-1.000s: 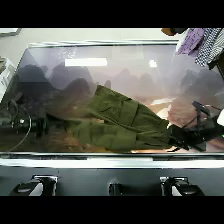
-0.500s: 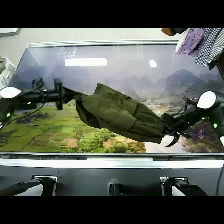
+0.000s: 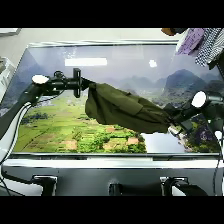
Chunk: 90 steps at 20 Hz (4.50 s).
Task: Fold the clothes and pants, and hang the long-sleeved shirts on hangers.
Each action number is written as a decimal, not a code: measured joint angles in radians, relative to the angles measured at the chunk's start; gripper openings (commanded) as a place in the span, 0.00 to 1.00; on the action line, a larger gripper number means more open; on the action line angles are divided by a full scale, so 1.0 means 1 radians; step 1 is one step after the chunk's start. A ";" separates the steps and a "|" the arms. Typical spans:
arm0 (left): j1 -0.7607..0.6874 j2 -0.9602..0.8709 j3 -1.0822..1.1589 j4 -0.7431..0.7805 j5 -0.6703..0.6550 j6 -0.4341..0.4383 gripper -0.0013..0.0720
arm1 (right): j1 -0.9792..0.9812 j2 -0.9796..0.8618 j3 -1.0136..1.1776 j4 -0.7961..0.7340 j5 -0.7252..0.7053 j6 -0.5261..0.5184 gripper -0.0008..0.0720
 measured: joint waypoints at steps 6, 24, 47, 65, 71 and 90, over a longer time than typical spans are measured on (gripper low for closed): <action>-0.029 -0.117 0.042 0.000 0.073 -0.046 0.09 | 0.000 -0.048 0.000 -0.021 -0.162 0.254 0.08; 0.093 -0.076 0.051 0.082 -0.061 0.370 0.88 | -0.231 -0.068 0.000 0.156 -0.547 0.388 0.84; 0.051 0.263 -0.475 0.405 -0.102 0.461 0.95 | -0.465 -0.069 -0.286 0.564 -0.335 -0.930 0.93; 0.017 0.262 -0.481 0.388 -0.058 0.478 0.95 | -0.387 -0.263 -0.282 0.905 -0.437 -1.228 0.08; 0.006 0.270 -0.541 0.380 -0.023 0.468 0.95 | -0.380 -0.193 -0.283 0.862 -0.435 -1.165 0.08; 0.117 0.225 -0.582 0.062 0.083 0.685 0.03 | -0.378 -0.068 -0.253 0.590 -0.297 -0.929 0.08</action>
